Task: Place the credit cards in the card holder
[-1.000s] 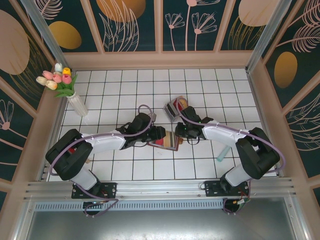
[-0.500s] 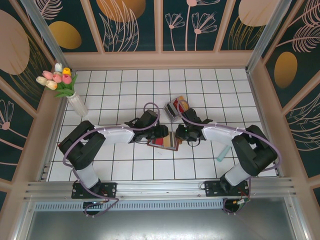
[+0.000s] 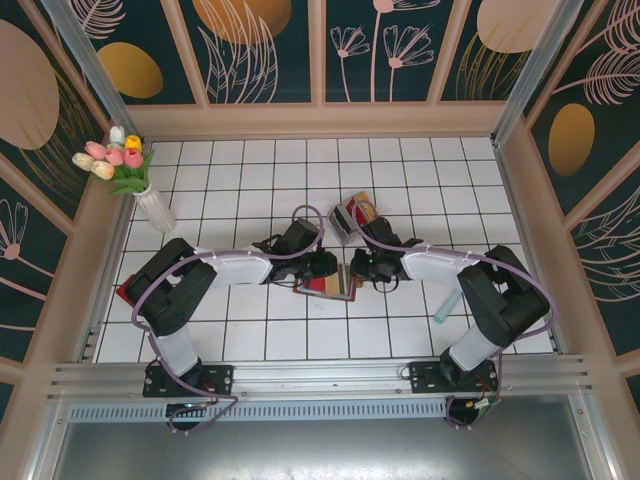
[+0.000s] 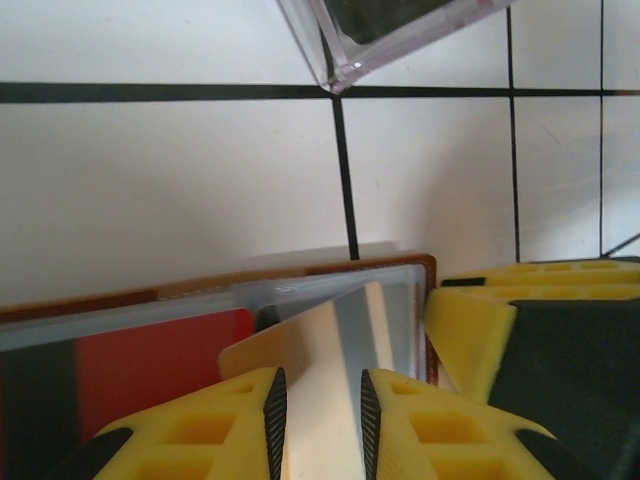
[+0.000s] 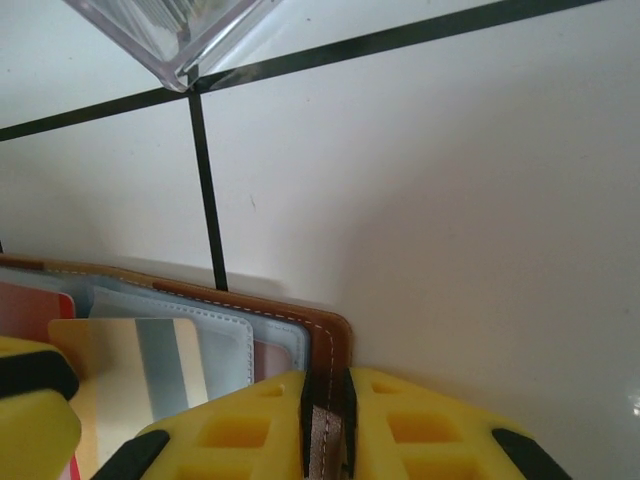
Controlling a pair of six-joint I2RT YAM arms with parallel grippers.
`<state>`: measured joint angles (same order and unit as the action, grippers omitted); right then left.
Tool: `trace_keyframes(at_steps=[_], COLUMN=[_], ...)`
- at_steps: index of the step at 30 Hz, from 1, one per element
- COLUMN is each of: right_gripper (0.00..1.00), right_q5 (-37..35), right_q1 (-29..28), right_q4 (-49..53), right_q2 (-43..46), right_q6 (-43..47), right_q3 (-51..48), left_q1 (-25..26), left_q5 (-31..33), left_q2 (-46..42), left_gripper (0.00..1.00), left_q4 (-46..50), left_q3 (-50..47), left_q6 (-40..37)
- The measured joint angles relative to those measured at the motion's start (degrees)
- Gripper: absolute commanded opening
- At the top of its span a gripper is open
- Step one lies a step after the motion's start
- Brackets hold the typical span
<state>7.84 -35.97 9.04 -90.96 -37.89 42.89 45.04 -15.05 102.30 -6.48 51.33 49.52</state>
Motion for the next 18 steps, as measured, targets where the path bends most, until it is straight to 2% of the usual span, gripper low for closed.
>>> trace_keyframes(at_steps=[8,13,18], right_gripper=[0.18,0.17,0.17], right_q5=[0.3,0.2,0.1], right_q1=[0.0,0.0,0.0], right_q4=[-0.3,-0.3,-0.3], right_q2=[-0.2,-0.2,-0.2], right_q6=[0.0,0.0,0.0], right_q3=[0.0,0.0,0.0], left_q1=[0.0,0.0,0.0], left_q5=[-2.4,1.7,3.7], left_q2=[1.0,-3.3,-7.0], left_gripper=[0.33,0.39,0.38], left_q4=[-0.8,0.8,0.9], left_q3=[0.6,-1.1,-1.6], left_q6=[0.0,0.2,0.7])
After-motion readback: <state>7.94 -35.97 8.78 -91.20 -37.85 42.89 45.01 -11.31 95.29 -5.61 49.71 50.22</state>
